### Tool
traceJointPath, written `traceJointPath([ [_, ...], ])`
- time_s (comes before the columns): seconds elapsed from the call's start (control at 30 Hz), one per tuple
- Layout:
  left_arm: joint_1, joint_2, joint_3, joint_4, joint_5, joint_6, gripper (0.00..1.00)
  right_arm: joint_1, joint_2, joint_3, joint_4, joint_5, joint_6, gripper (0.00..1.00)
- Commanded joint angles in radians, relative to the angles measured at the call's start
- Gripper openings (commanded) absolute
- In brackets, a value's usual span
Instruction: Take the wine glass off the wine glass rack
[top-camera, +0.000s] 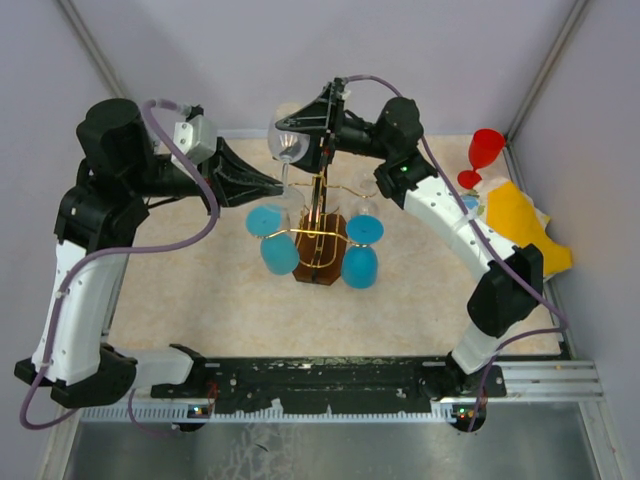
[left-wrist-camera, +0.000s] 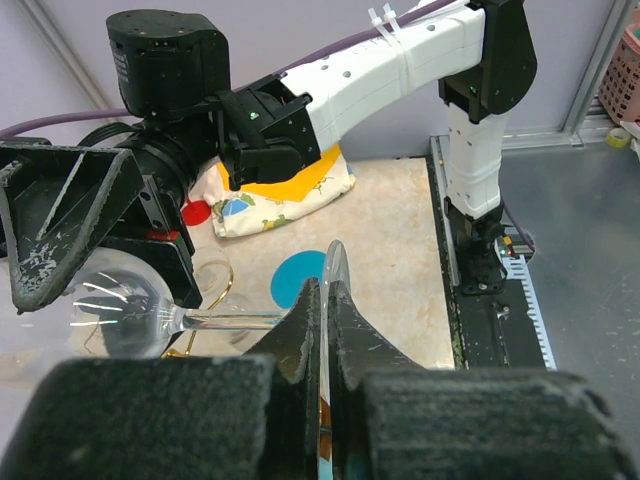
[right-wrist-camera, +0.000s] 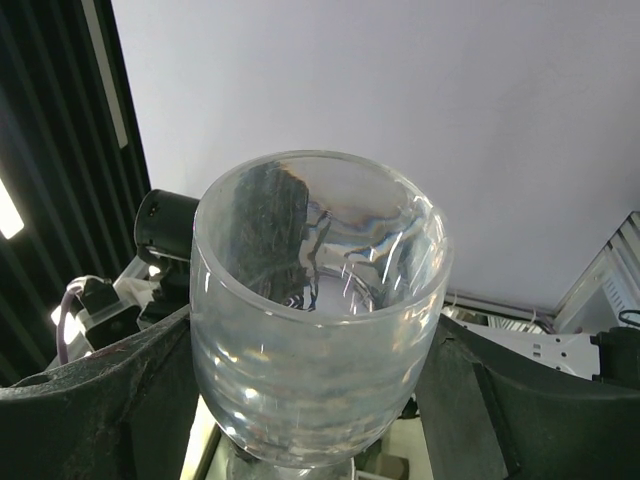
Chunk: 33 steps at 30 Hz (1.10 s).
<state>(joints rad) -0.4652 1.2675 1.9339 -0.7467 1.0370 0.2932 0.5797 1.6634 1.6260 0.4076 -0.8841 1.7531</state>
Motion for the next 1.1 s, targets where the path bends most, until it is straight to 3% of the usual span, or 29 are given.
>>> traceJointPath([
  [0.0, -0.004, 0.022, 0.000, 0.015, -0.018, 0.023, 0.00, 0.006, -0.028, 0.069, 0.024, -0.010, -0.014, 0.73],
  [0.27, -0.003, 0.006, -0.011, 0.013, -0.044, 0.029, 0.01, 0.006, -0.020, 0.091, 0.021, 0.002, -0.006, 0.56],
  [0.3, -0.004, 0.000, -0.016, 0.014, -0.055, 0.028, 0.06, 0.006, -0.020, 0.094, 0.023, 0.003, -0.006, 0.54],
  [0.43, -0.004, -0.028, -0.039, 0.024, -0.075, 0.025, 0.46, 0.002, 0.025, 0.112, 0.013, 0.002, -0.004, 0.51],
  [0.5, -0.004, -0.045, -0.051, 0.033, -0.095, 0.018, 0.75, -0.007, 0.034, 0.120, 0.008, -0.001, -0.005, 0.50],
  [0.6, -0.003, -0.074, -0.061, 0.048, -0.134, 0.009, 0.97, -0.032, 0.043, 0.135, -0.005, -0.005, -0.010, 0.50],
  [0.73, -0.004, -0.116, -0.071, 0.091, -0.188, -0.019, 1.00, -0.085, 0.065, 0.180, -0.071, -0.021, -0.055, 0.50],
  [0.87, -0.003, -0.168, -0.106, 0.151, -0.270, -0.040, 1.00, -0.176, 0.118, 0.317, -0.248, -0.057, -0.180, 0.51],
  [1.07, -0.003, -0.161, -0.104, 0.110, -0.361, -0.062, 1.00, -0.376, 0.306, 0.758, -0.718, -0.042, -0.539, 0.49],
])
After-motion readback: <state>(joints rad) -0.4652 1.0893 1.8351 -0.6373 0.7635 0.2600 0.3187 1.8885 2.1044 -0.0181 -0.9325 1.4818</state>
